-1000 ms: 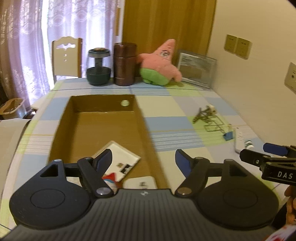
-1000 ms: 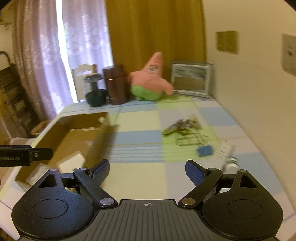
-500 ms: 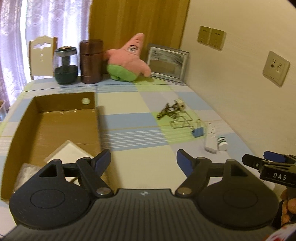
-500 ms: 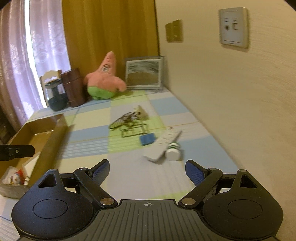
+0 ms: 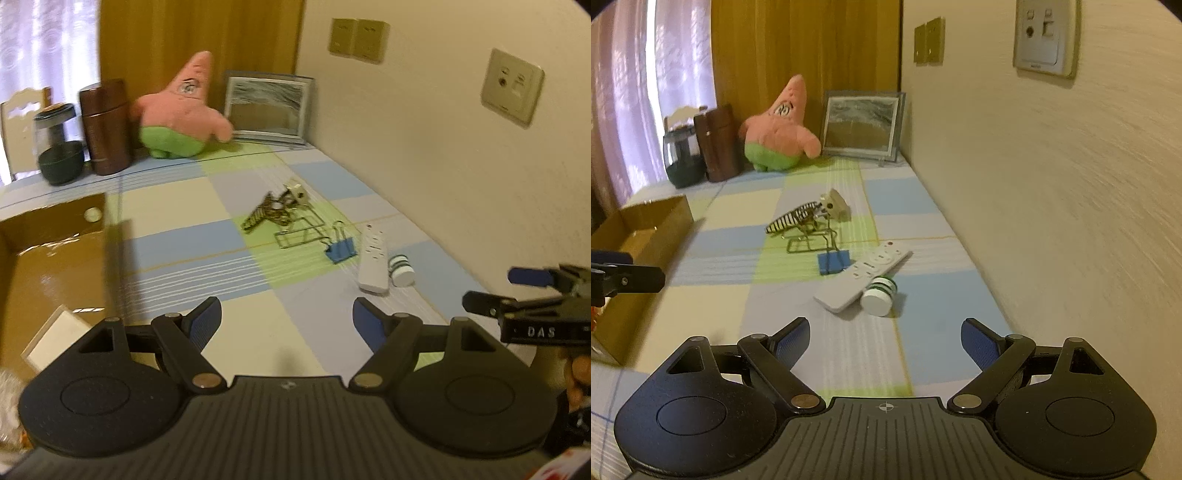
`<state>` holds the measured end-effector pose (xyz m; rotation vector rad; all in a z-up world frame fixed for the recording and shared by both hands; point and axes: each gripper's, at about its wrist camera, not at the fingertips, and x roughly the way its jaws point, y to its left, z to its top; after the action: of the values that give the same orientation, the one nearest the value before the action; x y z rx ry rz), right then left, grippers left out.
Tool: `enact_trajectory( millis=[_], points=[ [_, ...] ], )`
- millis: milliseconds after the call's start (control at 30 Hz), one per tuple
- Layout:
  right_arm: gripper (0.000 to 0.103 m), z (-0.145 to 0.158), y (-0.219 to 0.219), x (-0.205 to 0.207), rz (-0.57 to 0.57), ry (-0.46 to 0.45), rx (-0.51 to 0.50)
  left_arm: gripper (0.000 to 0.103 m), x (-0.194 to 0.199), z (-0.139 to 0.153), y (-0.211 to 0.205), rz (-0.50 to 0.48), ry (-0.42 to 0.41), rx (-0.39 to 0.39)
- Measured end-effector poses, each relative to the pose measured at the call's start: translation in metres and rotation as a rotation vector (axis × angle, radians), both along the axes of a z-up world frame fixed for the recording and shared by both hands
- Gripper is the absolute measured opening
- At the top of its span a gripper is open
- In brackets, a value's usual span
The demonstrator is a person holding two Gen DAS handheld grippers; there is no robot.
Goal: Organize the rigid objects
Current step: 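Move both grippers toward the white remote and white-green bottle, then grasp the white-green bottle with the right gripper while the left gripper grasps the white remote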
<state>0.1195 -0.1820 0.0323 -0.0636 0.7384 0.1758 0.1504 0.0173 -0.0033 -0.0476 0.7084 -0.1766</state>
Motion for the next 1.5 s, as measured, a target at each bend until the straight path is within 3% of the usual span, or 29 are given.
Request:
enact_trajectory(
  millis=[267, 433, 700, 1000, 1200, 1267, 1400, 1500],
  points=[
    [0.086, -0.012, -0.007, 0.041, 0.164, 0.018, -0.093, 0.075, 0.026, -0.010, -0.025, -0.132, -0.012, 0.013],
    [0.086, -0.025, -0.005, 0.065, 0.363, 0.016, -0.191, 0.074, 0.043, -0.020, -0.037, -0.198, -0.013, 0.038],
    [0.064, -0.057, 0.001, 0.098, 0.579, 0.076, -0.301, 0.074, 0.068, -0.042, -0.056, -0.284, 0.012, 0.084],
    [0.051, -0.081, 0.006, 0.128, 0.665, 0.130, -0.303, 0.074, 0.084, -0.062, -0.061, -0.298, 0.044, 0.079],
    [0.043, -0.081, 0.007, 0.138, 0.716, 0.148, -0.284, 0.074, 0.090, -0.068, -0.063, -0.303, 0.054, 0.080],
    [0.035, -0.080, 0.008, 0.139, 0.724, 0.170, -0.277, 0.074, 0.092, -0.070, -0.063, -0.299, 0.058, 0.075],
    [0.030, -0.076, 0.007, 0.138, 0.686, 0.195, -0.252, 0.074, 0.095, -0.072, -0.064, -0.296, 0.059, 0.073],
    [0.029, -0.068, 0.000, 0.138, 0.543, 0.203, -0.179, 0.074, 0.099, -0.072, -0.069, -0.300, 0.048, 0.078]
  ],
)
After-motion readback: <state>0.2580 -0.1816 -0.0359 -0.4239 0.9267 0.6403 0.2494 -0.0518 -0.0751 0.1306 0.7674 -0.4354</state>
